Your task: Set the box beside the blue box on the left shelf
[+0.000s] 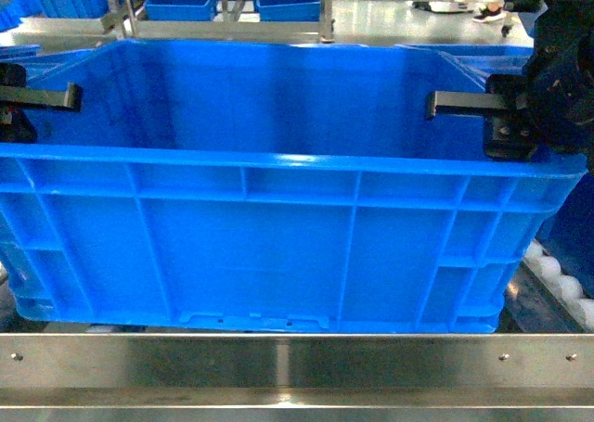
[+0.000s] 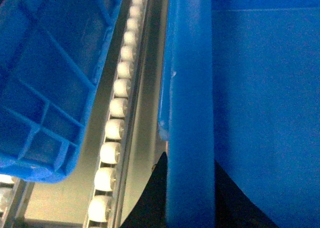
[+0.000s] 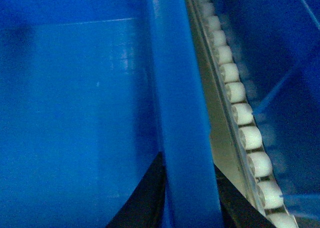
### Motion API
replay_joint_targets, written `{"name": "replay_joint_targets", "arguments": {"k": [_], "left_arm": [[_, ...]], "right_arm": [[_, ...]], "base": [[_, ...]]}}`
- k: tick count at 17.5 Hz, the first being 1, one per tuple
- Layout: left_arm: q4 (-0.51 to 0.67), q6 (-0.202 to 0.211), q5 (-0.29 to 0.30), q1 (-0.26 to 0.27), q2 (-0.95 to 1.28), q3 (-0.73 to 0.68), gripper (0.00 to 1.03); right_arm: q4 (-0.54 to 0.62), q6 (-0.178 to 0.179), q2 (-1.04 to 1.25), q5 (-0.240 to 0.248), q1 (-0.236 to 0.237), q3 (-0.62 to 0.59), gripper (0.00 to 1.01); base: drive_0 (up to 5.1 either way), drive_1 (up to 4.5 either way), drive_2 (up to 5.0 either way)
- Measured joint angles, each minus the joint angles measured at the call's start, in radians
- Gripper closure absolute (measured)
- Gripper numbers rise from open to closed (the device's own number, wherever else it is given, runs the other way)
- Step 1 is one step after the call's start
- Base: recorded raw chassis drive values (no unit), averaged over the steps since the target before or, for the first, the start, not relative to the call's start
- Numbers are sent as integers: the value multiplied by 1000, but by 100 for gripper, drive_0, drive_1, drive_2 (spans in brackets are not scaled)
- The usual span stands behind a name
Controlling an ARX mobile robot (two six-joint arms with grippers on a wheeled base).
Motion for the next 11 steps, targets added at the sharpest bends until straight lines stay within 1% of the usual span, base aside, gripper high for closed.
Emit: {"name": "replay_joint_targets", "arguments": {"k": [1,2,5,6,7,8,9,10,11], "left_arm": [[-2,0,-18,-2,3,0,85],[0,1,-47,-13,8,-1,80],[14,5,-89,-27,13,-1,75],[13,6,-101,-32,14,5,65],[31,0,-90,-33,11,6,56],[27,-7,-83,-33,11,12,51],[145,-15,-76,-39,11,3,27],[409,-32,-57,-48,-56,-4,4],[457,-31,-63,-54,-106,5,5]], "right_arm": [[-4,7,0,12,3,0,81],[-20,13,0,34,16,2,77],[-32,14,-2,64,35,2,72],[-21,14,-10,78,47,4,62],[-16,18,-17,68,48,18,53],[-9,18,-20,72,48,25,48],[108,7,-35,89,69,25,24],[526,-145,-122,156,113,-35,3],[717,-272,-158,220,125,-61,3]], "base": [[0,0,0],[0,0,0],[0,0,0],[0,0,0],[0,0,0],[0,0,0],[0,0,0],[0,0,0],[0,0,0]]}}
